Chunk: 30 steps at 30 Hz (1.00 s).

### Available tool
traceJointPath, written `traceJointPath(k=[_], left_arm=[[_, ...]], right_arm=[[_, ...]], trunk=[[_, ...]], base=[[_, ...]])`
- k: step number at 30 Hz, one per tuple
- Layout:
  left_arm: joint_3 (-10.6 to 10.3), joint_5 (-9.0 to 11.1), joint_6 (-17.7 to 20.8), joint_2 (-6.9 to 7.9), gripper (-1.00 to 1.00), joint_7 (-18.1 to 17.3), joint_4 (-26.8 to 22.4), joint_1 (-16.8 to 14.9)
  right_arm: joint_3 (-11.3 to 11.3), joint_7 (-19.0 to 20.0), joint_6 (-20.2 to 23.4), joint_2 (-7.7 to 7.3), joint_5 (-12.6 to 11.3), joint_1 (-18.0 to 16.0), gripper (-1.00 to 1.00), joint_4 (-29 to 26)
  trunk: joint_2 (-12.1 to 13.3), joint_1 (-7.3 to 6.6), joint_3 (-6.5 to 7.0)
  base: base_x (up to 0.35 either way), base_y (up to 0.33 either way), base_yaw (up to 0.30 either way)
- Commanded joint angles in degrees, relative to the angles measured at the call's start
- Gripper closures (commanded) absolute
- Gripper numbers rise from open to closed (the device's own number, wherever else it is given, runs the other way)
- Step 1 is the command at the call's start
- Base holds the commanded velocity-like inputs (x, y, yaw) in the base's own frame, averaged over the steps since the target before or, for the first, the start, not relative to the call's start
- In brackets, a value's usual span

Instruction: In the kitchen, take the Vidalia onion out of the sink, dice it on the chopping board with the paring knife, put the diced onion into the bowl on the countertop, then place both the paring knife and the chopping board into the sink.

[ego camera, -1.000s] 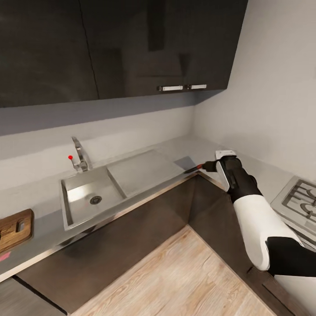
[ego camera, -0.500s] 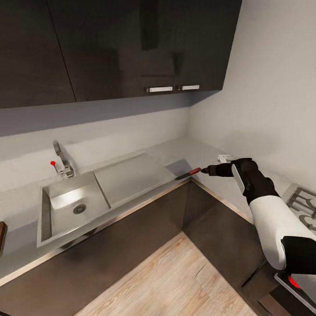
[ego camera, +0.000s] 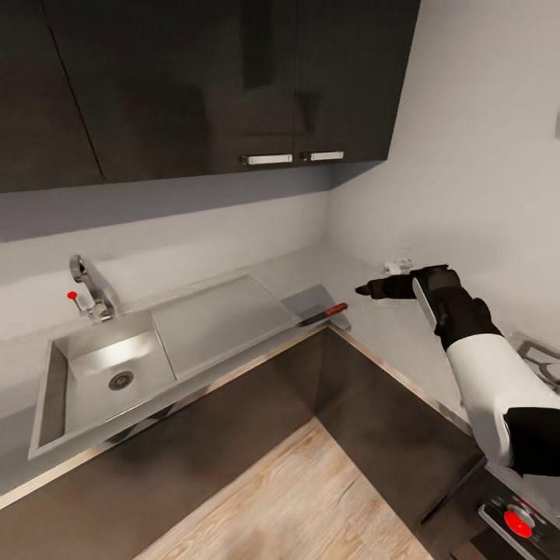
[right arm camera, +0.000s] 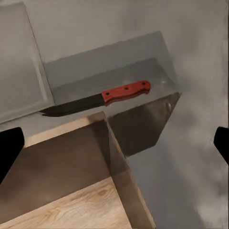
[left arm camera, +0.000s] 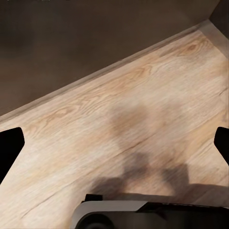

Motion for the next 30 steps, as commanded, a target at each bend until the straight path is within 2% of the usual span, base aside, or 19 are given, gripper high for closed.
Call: traceJointPath(k=[1,2,3,5,6,7,9,10,12,14,19,23,30], left_arm=[[-0.48,0.51,-0.14,0.09,-1.00,0.24,-0.12,-0.01],[-0.48,0.51,-0.14,0.09,-1.00,0.24,-0.13,-0.01],[-0.48,0.51,-0.14,0.09,-1.00,0.24,-0.10,-0.01],[-0.48,0.51,-0.14,0.07,-1.00,0.24,-0.11,-0.01],[-0.48,0.51,-0.14,0.08,-1.00,0.24,-0.09,-0.01],[-0.48,0.51,-0.14,0.08,-1.00,0.24,-0.10,-0.01],[-0.48,0.51,-0.14,0.08,-1.00,0.24,-0.10,-0.01],[-0.48,0.51,-0.14,0.08,-1.00,0.24,-0.11,-0.01],[-0.48,0.51,-0.14,0.08,-1.00,0.24,-0.12,-0.01],[-0.48,0.51,-0.14,0.08,-1.00,0.24,-0.12,-0.01],[-0.49,0.51,-0.14,0.05,-1.00,0.24,-0.06,-0.01],[-0.48,0.52,-0.14,0.01,-1.00,0.24,-0.05,-0.01],[-0.48,0.54,-0.14,0.02,-1.00,0.24,-0.05,-0.01]], right_arm=[[0.22,0.38,0.20,0.11,1.63,-1.83,-1.00,0.36],[0.25,0.38,0.23,0.21,2.22,-2.72,-1.00,0.65],[0.31,0.42,0.31,0.82,3.90,-5.19,-1.00,1.95],[0.40,0.49,0.32,2.21,5.28,-6.84,-1.00,3.61],[2.50,1.05,0.20,4.86,7.18,-8.03,-1.00,5.51],[4.68,1.96,0.12,5.42,7.71,-8.23,-1.00,5.94],[10.91,7.53,-0.76,5.82,8.25,-8.42,-1.00,6.75],[13.03,11.17,-1.80,5.74,8.43,-8.45,-1.00,7.19],[15.22,17.73,-4.63,4.87,8.74,-8.49,-1.00,8.43],[16.10,21.17,-6.44,3.36,8.81,-8.50,-1.00,9.62],[16.63,23.32,-7.54,0.71,8.72,-8.51,-1.00,10.76],[16.69,23.51,-7.64,0.24,8.71,-8.51,-1.00,10.92],[16.78,23.47,-7.62,0.51,8.65,-8.51,-1.00,10.96]], trunk=[[-0.11,0.04,-0.12],[-0.11,0.04,-0.12],[-0.11,0.04,-0.12],[-0.11,0.04,-0.12],[-0.11,0.04,-0.12],[-0.11,0.04,-0.12],[-0.11,0.04,-0.12],[-0.11,0.04,-0.12],[-0.11,0.04,-0.12],[-0.11,0.04,-0.12],[-0.11,0.04,-0.12],[-0.11,0.04,-0.13],[-0.11,0.04,-0.43]], base=[[0.019,-0.022,0.000],[0.016,-0.018,0.000],[0.008,-0.009,0.000],[0.005,-0.005,0.000],[0.001,-0.002,0.000],[0.000,0.000,0.000],[0.000,0.000,0.000],[0.000,0.000,0.000],[0.000,0.000,0.000],[0.000,0.000,0.000],[0.000,0.000,0.000],[0.000,0.000,0.006],[0.000,0.000,0.145]])
